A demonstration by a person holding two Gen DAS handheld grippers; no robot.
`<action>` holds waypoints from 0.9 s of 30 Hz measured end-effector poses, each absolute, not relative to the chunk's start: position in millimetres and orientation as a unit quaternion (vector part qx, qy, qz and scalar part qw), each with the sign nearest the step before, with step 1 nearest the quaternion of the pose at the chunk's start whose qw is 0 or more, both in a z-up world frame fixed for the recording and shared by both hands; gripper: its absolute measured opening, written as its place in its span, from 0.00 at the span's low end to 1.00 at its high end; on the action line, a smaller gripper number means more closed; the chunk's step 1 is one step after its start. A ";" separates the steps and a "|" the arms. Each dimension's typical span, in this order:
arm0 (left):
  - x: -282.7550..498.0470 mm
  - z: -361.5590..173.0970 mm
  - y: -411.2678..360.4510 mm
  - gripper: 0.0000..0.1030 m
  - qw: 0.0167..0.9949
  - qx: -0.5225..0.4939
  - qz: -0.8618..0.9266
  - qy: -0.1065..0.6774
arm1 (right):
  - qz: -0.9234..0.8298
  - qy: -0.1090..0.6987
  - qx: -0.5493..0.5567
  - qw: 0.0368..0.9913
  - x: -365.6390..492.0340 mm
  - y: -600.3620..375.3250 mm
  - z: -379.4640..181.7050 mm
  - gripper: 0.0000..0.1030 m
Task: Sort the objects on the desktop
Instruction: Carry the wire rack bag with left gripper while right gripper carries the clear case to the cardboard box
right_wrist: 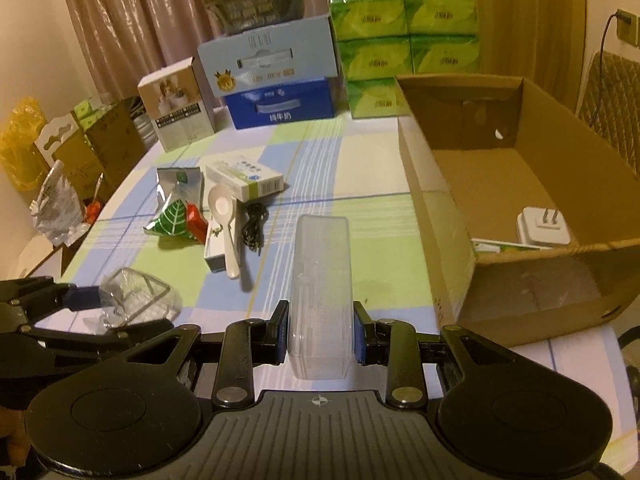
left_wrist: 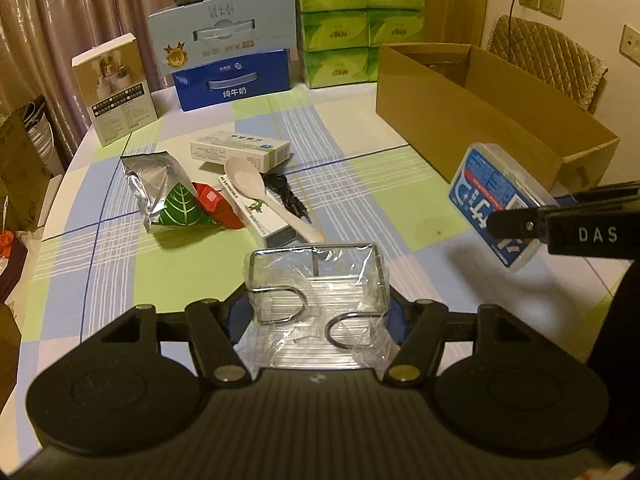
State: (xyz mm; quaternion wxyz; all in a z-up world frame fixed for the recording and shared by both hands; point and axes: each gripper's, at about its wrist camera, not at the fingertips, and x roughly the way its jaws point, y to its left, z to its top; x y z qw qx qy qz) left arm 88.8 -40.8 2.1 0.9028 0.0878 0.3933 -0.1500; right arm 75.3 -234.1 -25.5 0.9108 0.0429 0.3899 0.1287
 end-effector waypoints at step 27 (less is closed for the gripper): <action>76.5 46.1 -104.7 0.59 0.905 0.105 -0.197 0.361 | 0.064 0.324 0.051 0.942 55.3 -319.3 34.3 0.27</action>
